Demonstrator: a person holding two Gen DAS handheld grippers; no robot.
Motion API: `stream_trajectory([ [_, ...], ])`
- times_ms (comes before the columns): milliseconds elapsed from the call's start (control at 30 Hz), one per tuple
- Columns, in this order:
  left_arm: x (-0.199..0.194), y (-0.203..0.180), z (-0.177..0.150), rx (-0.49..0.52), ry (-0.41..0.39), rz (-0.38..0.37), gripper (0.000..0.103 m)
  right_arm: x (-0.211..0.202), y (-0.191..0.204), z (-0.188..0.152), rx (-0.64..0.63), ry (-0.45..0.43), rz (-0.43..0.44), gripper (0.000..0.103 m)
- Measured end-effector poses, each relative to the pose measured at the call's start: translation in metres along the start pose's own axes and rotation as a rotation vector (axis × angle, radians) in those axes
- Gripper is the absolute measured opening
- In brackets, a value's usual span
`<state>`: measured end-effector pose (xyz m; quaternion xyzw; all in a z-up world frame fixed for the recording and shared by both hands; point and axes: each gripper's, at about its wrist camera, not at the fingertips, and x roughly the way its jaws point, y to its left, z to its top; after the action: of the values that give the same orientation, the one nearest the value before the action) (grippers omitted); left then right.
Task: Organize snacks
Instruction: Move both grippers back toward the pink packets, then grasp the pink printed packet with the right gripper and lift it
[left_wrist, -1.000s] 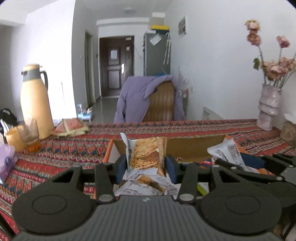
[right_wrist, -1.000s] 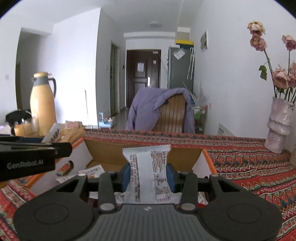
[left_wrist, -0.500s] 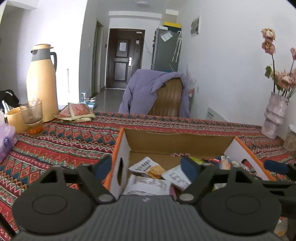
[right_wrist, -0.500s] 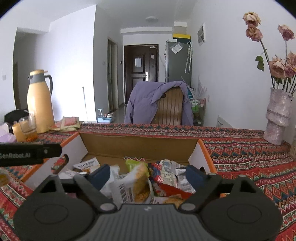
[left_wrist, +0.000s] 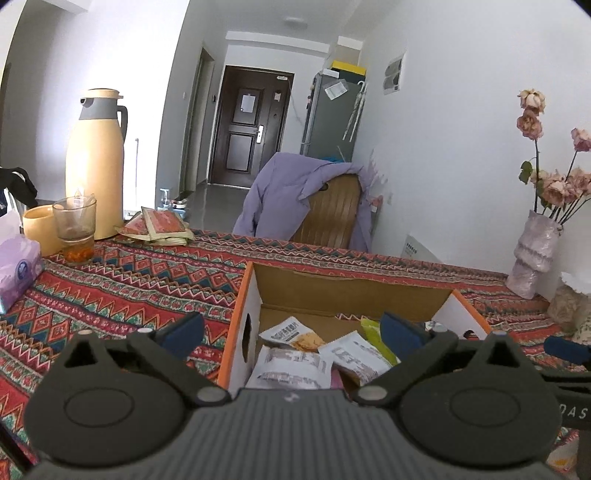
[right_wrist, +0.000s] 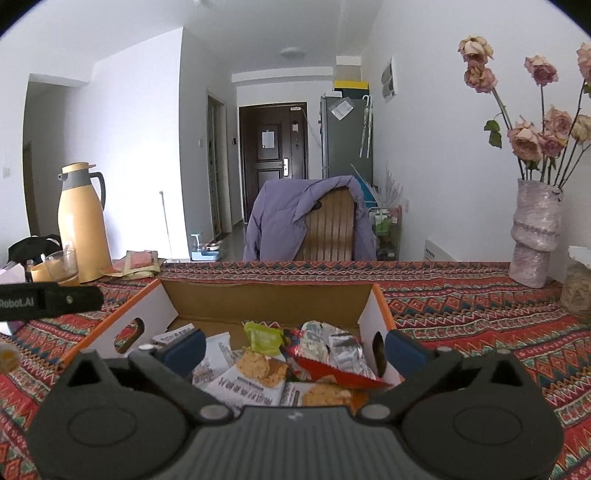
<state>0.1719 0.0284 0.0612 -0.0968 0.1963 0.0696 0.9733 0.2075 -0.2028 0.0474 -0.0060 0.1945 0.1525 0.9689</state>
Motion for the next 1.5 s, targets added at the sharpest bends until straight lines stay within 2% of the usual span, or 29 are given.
stream_trajectory([
  [267,-0.034,0.005,-0.021,0.007,0.006,-0.036,0.103,-0.036,0.007,-0.021,-0.030,0.012,0.015,0.103],
  [567,-0.053,0.014,-0.055,0.029,0.068,-0.036,0.103,-0.056,0.018,-0.057,-0.049,0.082,0.032,0.103],
  [900,-0.060,0.029,-0.089,0.051,0.138,0.007,0.103,-0.043,0.051,-0.079,-0.075,0.189,0.081,0.103],
  [1233,-0.061,0.041,-0.102,0.035,0.156,0.019,0.103,-0.016,0.071,-0.086,-0.070,0.281,0.054,0.103],
  [1500,-0.057,0.042,-0.108,0.037,0.167,-0.001,0.103,-0.008,0.065,-0.093,-0.053,0.310,0.006,0.103],
])
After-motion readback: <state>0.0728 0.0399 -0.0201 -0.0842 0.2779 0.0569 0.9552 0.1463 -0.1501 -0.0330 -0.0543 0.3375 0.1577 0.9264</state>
